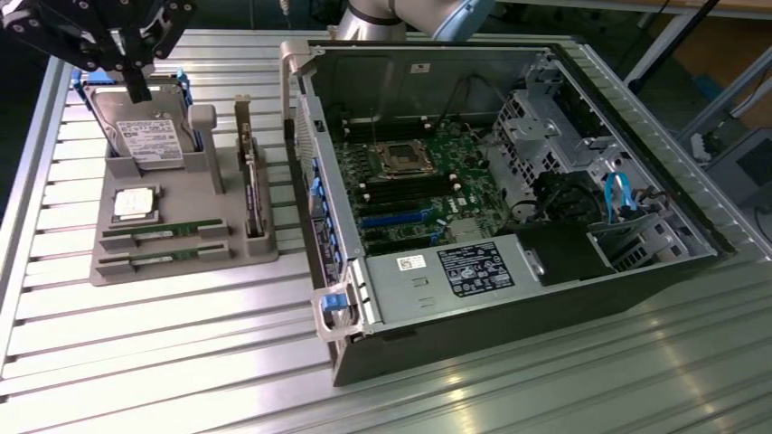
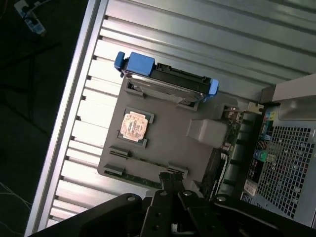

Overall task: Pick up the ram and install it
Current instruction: 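Pick up the ram and move it above insertion slot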

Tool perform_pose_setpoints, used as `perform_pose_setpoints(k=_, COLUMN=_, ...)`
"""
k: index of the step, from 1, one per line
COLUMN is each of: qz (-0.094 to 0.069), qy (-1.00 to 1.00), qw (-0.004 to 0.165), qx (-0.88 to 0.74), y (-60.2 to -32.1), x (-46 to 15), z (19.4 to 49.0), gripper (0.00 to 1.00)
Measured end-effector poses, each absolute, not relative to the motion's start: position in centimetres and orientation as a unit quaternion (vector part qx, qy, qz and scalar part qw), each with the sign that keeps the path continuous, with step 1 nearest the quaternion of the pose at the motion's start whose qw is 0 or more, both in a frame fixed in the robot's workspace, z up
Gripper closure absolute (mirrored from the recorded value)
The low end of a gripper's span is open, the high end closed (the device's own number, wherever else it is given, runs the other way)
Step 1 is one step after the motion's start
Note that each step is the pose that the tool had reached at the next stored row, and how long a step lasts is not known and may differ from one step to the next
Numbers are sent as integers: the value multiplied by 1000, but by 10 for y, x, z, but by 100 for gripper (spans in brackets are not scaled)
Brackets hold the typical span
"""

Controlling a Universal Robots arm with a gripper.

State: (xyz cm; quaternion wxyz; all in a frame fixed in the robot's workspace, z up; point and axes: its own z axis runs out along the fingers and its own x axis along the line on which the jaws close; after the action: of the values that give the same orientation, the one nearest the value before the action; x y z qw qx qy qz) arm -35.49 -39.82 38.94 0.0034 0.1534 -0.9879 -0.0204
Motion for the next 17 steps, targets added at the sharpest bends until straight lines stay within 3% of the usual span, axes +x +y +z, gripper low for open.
perform_pose_setpoints(k=17, qz=-17, qy=-940, qw=8, qx=342, y=-398, x=-355, z=389, gripper=90)
